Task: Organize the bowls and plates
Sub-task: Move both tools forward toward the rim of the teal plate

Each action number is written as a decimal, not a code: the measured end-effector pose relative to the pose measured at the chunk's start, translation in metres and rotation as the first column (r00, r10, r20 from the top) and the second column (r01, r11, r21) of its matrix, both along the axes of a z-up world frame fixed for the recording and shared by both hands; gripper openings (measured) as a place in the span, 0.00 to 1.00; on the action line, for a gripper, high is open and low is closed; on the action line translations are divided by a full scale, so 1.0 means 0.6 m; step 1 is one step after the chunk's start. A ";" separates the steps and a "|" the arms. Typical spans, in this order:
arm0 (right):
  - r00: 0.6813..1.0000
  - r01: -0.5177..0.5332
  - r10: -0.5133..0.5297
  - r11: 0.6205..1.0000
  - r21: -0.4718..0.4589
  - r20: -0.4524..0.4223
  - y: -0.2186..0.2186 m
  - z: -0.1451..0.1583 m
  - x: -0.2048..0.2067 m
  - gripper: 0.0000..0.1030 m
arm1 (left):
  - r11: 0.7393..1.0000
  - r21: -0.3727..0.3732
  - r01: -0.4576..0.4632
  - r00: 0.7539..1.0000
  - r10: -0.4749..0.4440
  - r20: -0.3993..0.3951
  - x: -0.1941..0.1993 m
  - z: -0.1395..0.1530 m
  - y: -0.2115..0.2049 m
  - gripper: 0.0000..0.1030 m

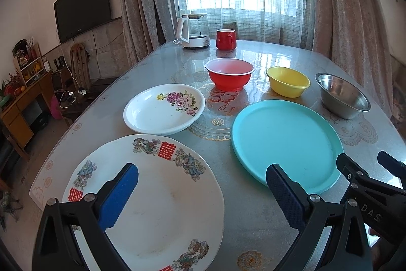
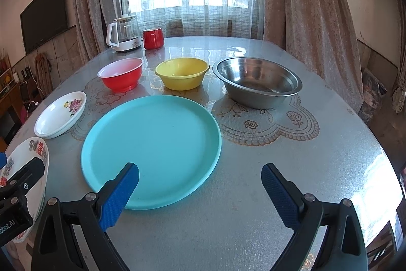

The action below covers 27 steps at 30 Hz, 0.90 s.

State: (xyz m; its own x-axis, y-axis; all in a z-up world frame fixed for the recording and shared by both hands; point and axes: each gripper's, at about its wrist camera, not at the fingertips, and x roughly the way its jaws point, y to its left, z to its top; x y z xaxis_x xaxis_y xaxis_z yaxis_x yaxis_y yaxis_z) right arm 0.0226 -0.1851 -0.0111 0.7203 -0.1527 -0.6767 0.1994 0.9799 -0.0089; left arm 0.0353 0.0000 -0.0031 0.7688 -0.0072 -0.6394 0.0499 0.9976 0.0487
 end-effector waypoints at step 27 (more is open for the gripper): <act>1.000 0.013 -0.013 0.999 0.037 -0.006 -0.026 -0.003 -0.002 0.96 | 0.998 0.019 0.066 0.998 -0.066 -0.004 0.008 0.006 -0.029 0.99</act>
